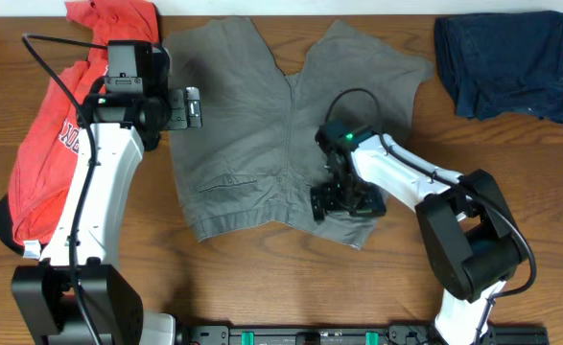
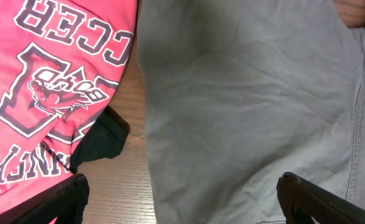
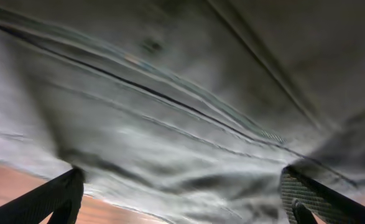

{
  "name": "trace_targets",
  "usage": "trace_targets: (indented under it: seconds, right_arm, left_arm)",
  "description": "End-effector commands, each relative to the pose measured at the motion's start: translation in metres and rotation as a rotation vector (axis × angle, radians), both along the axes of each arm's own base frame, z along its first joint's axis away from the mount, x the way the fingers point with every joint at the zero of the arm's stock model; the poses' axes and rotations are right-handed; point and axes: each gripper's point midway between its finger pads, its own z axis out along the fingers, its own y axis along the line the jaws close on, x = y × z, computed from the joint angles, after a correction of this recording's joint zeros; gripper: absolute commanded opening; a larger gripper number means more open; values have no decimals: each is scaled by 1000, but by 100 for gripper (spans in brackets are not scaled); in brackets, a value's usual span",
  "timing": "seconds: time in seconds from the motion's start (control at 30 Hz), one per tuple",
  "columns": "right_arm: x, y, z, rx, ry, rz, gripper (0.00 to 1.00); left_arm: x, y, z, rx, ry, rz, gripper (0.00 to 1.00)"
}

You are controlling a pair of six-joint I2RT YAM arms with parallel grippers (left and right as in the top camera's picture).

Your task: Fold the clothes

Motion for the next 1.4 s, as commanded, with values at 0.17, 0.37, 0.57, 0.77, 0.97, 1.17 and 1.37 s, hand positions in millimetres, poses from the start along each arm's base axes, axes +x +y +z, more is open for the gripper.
trace_targets:
  seconds: [0.17,0.37,0.57,0.77,0.97,1.17,1.37]
  right_arm:
    - [9,-87,-22,-120,49,-217,99]
    - [34,-142,-22,-72,15,-344,99]
    - [81,-189,3,27,-102,-411,99]
    - [140,-165,79,247,-285,-295,97]
    - [165,-134,156,271,-460,-180,99]
    - [163,-112,186,291,-541,-114,88]
    - [161,-109,189,293,-543,-110,77]
  left_arm:
    - [1,4,-9,10,27,5,98]
    - [1,4,-10,10,28,5,98]
    - [10,1,-15,-1,15,-3,98]
    - [35,-4,-53,-26,31,-17,98]
    - [47,-8,-104,-50,98,-29,98]
    - [51,-8,-138,-52,141,-25,99]
    - [58,-12,-153,-76,138,-29,77]
